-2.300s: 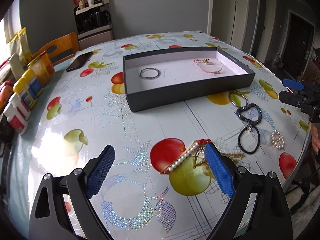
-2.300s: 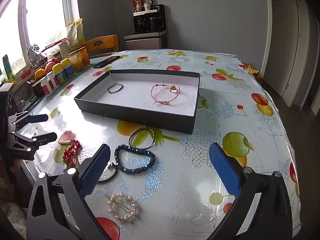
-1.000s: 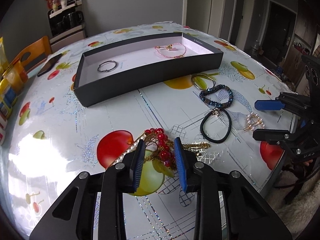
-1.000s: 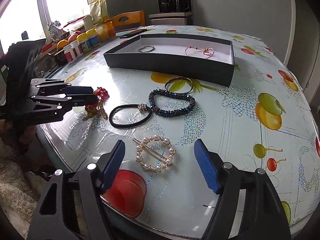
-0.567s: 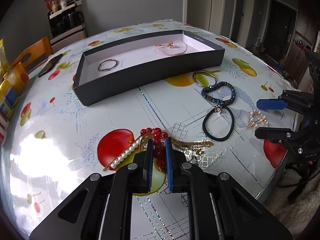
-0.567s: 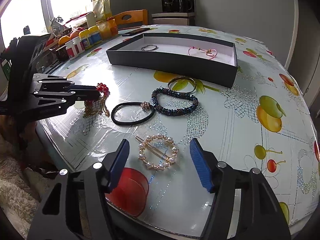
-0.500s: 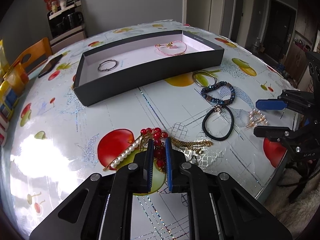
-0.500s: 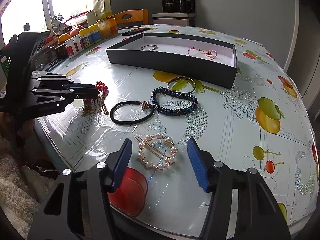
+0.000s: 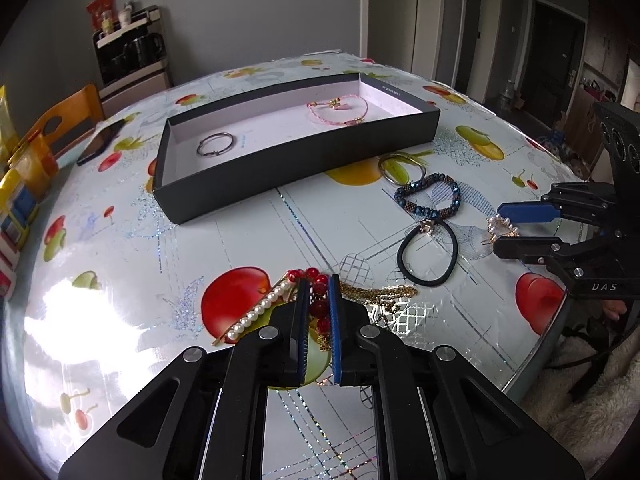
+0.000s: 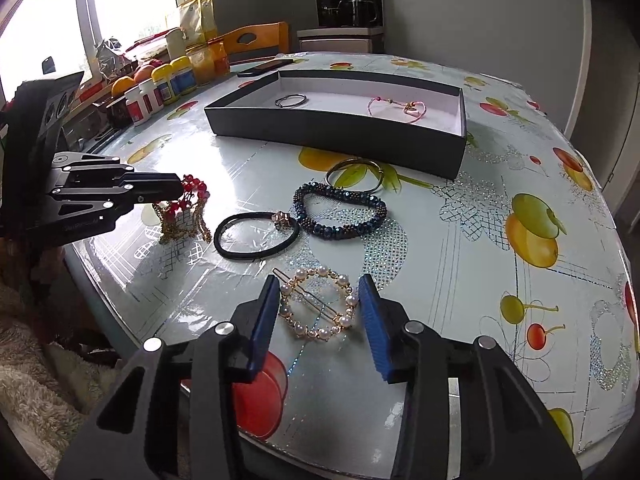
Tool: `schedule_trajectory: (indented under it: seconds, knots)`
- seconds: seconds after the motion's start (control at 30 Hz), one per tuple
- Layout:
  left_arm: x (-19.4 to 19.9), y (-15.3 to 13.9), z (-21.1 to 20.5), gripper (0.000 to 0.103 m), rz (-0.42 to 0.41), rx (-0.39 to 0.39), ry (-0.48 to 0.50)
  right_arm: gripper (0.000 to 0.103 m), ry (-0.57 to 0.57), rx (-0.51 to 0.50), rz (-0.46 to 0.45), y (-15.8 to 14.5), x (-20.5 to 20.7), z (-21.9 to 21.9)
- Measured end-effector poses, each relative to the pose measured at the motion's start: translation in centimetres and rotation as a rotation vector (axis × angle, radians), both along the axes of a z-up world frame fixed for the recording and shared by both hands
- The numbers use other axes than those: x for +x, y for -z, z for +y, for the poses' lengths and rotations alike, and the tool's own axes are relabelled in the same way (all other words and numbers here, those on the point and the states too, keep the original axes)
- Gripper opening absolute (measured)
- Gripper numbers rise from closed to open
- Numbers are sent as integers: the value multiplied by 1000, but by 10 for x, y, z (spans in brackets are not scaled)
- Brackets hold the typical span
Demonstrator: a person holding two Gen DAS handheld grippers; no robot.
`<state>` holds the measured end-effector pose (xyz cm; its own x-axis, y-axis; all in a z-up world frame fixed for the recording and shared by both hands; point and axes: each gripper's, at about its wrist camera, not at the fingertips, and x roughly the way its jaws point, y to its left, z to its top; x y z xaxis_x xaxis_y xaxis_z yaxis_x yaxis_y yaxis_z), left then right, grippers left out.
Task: Organize jewelry
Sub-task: 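Grasp the red-bead gold chain piece with the left tool while the right tool grasps the pearl ring clip, then carry both pieces into the black box and open both tools to release them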
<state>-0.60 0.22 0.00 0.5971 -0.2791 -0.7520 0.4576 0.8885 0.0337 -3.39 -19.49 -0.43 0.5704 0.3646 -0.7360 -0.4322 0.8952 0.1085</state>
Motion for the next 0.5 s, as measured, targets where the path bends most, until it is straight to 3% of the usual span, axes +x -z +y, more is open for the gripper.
schedule_trajectory:
  seconds: [0.5]
  knots:
    - [0, -46, 13, 9, -115, -18, -8, 41, 55, 26, -119, -45, 25, -19]
